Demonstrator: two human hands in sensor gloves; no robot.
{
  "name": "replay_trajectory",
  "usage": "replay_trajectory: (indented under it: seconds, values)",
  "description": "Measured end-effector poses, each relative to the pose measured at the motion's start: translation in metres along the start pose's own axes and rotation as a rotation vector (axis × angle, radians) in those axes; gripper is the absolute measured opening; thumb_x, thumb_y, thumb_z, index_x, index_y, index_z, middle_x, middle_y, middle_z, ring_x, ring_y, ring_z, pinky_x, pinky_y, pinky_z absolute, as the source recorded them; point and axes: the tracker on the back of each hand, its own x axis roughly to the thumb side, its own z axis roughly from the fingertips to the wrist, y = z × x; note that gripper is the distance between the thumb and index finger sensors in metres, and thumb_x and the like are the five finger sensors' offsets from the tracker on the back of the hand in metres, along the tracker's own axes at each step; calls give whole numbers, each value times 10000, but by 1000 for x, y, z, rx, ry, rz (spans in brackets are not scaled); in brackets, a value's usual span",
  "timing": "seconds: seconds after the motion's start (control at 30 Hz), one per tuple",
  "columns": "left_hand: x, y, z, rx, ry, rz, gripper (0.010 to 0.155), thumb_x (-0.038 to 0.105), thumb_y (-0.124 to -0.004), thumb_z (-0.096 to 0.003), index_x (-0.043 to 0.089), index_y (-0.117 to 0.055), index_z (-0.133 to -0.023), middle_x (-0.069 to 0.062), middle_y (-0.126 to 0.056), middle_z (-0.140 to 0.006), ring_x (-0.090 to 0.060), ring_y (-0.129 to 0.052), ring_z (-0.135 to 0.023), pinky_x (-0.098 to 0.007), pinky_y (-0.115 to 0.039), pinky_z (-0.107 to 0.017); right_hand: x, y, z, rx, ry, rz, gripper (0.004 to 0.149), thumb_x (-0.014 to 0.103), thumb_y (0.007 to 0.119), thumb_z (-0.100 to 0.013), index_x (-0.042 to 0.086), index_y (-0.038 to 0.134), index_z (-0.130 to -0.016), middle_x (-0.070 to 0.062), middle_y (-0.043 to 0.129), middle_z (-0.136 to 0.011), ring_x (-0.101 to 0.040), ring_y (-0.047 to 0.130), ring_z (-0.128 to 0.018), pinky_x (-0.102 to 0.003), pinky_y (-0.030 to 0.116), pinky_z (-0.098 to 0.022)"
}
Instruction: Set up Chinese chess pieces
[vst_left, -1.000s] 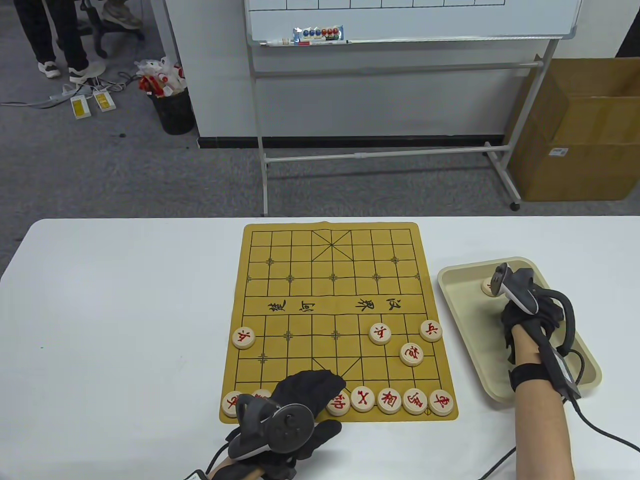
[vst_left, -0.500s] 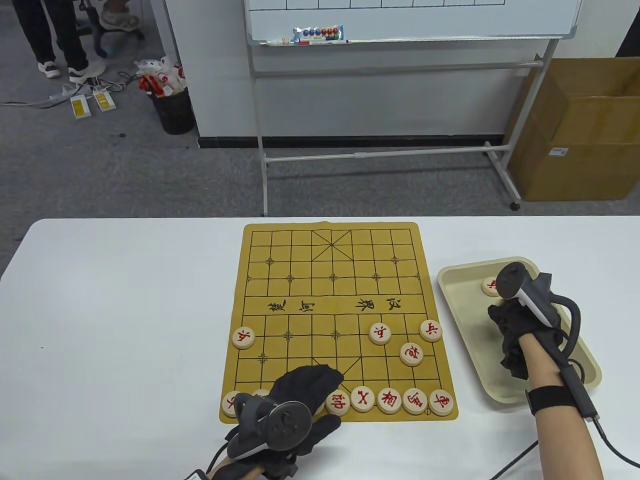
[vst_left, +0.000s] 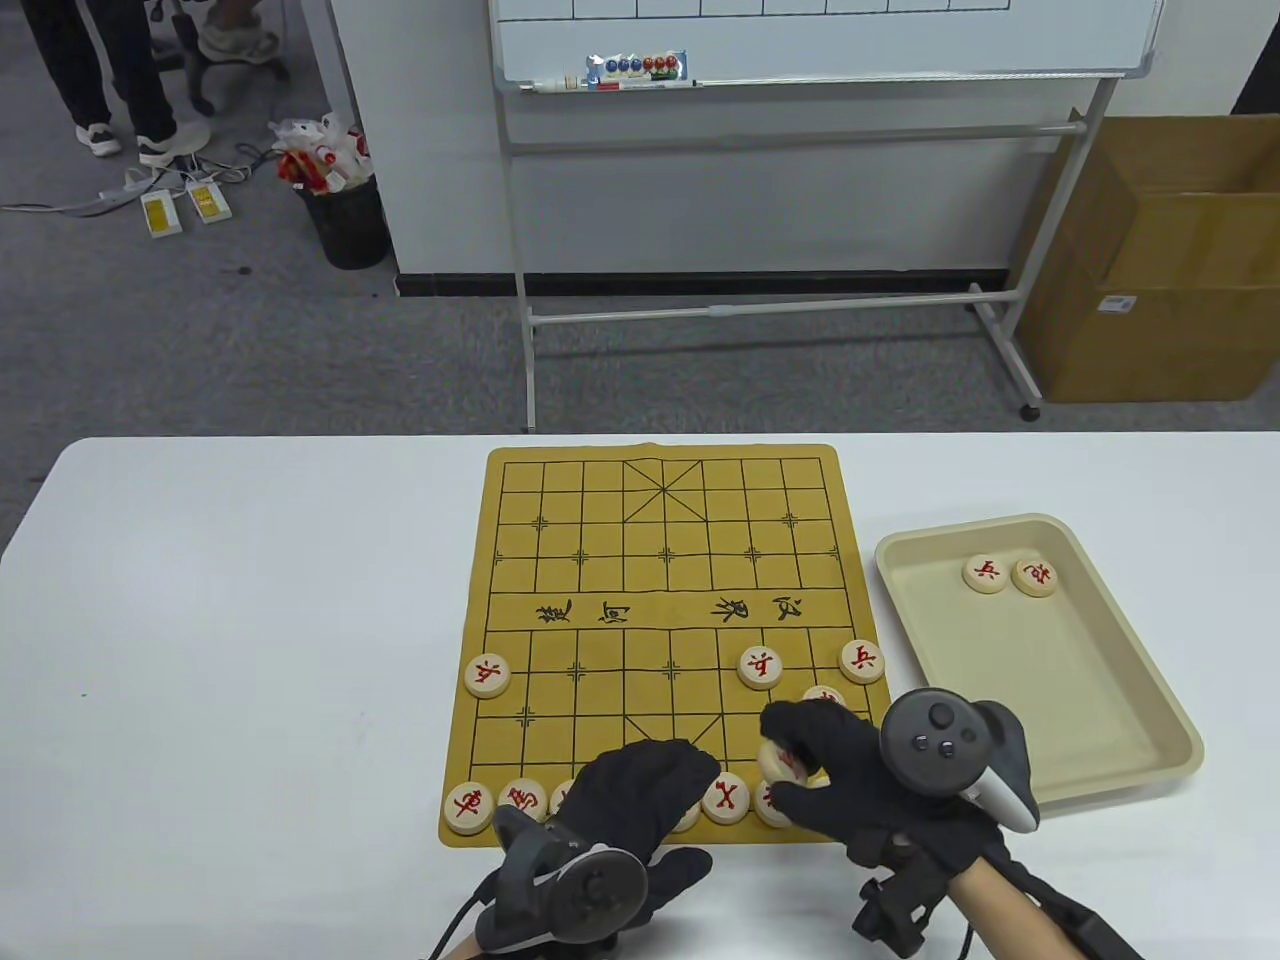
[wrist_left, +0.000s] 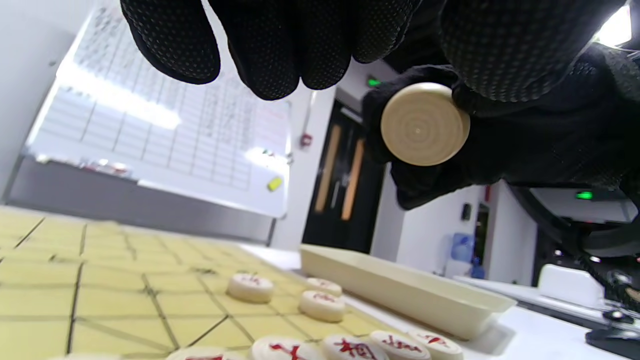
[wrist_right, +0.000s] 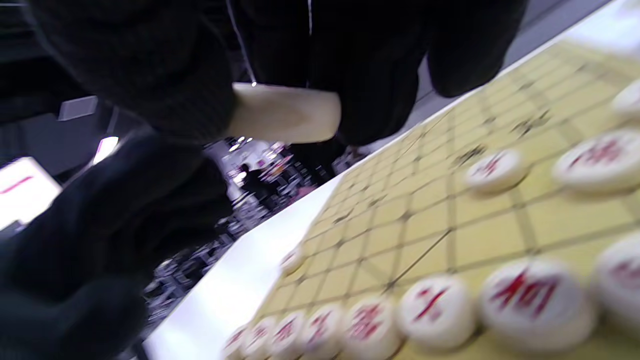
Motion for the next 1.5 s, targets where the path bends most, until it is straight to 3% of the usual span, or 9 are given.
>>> replay_trajectory:
  seconds: [0.1, 0.27, 0.4, 0.57, 0.67, 0.77, 0.87, 1.07, 1.5]
  values:
    - [12, 0, 2, 12, -86, -81, 788, 554, -787, -349, 359, -497, -1055, 2, -656, -1071, -207, -793, -925, -497, -715, -723, -2, 20, 0, 72, -28, -87, 745, 442, 903, -412, 67, 709, -1026, -218, 792, -987, -350, 948, -762, -607, 677, -683]
    - [25, 0, 3, 84, -150, -154, 519, 505, -816, -333, 449, -767, -847, 63, -797, -945, -151, -893, -800, -451, -785, -673, -3, 41, 4, 174, -54, -96, 785, 461, 900, -408, 45, 677, -1036, -213, 827, -965, -333, 981, -734, -590, 706, -670]
    - [23, 10, -1, 51, -216, -133, 519, 503, -832, -307, 428, -795, -819, 97, -842, -903, -119, -920, -798, -456, -787, -691, 0, 42, 6, 196, -64, -146, 783, 461, 894, -413, 37, 679, -1034, -223, 822, -962, -338, 973, -727, -593, 699, -672]
    - [-6, 42, -20, 92, -116, -224, 513, 501, -859, -300, 415, -795, -802, 128, -867, -903, -104, -944, -821, -463, -788, -702, 7, 27, 16, -70, -99, -42, 782, 458, 829, -447, 48, 608, -1076, -239, 718, -1042, -405, 881, -849, -624, 622, -695]
    - [-50, 51, -47, -18, 27, -287, 512, 500, -869, -297, 406, -795, -795, 123, -892, -894, -105, -970, -807, -465, -795, -698, 4, 17, 26, -236, -112, 64, 752, 464, 814, -450, 64, 636, -1062, -226, 746, -1024, -384, 901, -832, -613, 636, -692]
    - [-96, 35, -70, -109, 165, -361, 509, 495, -881, -294, 388, -798, -785, 113, -913, -878, -110, -992, -784, -459, -813, -681, 0, 13, 28, -252, -99, 69, 738, 466, 806, -456, 71, 644, -1058, -218, 752, -1022, -383, 904, -829, -612, 638, -691]
    - [-128, -1, -84, -245, 266, -418, 512, 490, -885, -292, 371, -802, -783, 98, -931, -860, -116, -1009, -759, -459, -826, -663, -1, 13, 29, -255, -100, 78, 729, 462, 803, -457, 72, 653, -1054, -221, 759, -1017, -388, 906, -826, -617, 635, -691]
    - [-157, -52, -100, -381, 393, -477, 509, 485, -900, -274, 379, -812, -764, 107, -953, -831, -97, -1033, -722, -443, -845, -654, 4, 14, 32, -308, -154, 154, 695, 462, 800, -455, 83, 698, -1028, -201, 808, -982, -361, 944, -782, -605, 656, -683]
    - [-156, -89, -105, -502, 340, -631, 510, 462, -935, -265, 413, -788, -751, 150, -918, -823, -65, -996, -738, -413, -816, -698, 4, 15, 33, -307, -155, 156, 684, 458, 791, -461, 86, 700, -1027, -195, 805, -986, -359, 941, -784, -602, 654, -687]
